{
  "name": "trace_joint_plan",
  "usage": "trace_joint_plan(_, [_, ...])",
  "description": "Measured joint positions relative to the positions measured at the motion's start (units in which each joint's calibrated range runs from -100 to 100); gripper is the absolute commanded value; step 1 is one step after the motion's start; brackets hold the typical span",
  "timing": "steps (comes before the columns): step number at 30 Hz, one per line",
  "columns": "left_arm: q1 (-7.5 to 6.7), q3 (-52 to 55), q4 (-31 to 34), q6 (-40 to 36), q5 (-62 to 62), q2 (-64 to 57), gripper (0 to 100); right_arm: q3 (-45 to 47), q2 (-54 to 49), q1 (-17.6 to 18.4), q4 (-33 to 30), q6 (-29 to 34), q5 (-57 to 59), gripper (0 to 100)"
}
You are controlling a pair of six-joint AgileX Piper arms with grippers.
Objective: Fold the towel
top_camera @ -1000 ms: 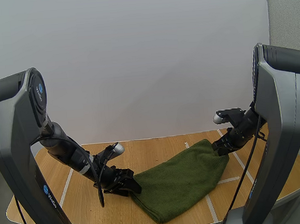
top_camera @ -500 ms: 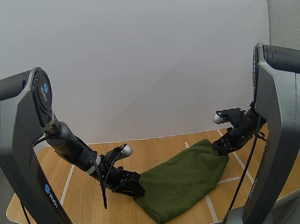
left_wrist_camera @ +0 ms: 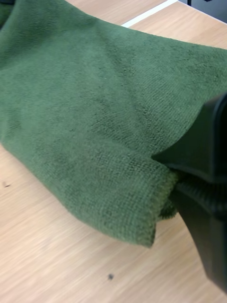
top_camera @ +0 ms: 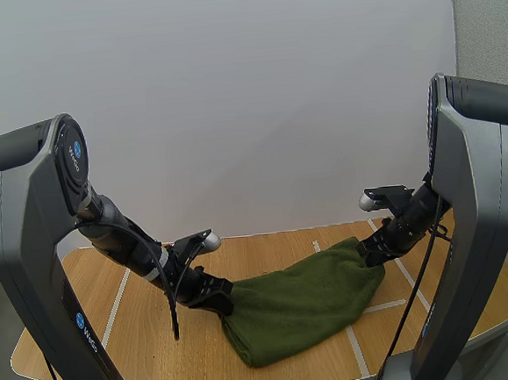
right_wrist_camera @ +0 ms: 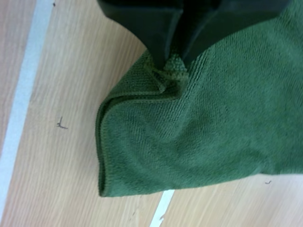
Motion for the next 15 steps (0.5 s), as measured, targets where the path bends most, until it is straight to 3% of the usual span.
trace_joint_plan(12, [0.0, -5.42, 2.08, -1.29, 3.11, 0.1, 0, 0.0, 0.0, -0.26, -4.31, 2.18, 3.92, 0])
trace_joint_plan(15, [0.0, -5.42, 3.02, -2.62, 6.4, 0.1, 13, 0.0, 0.0, -0.26, -4.43, 2.29, 3.92, 0])
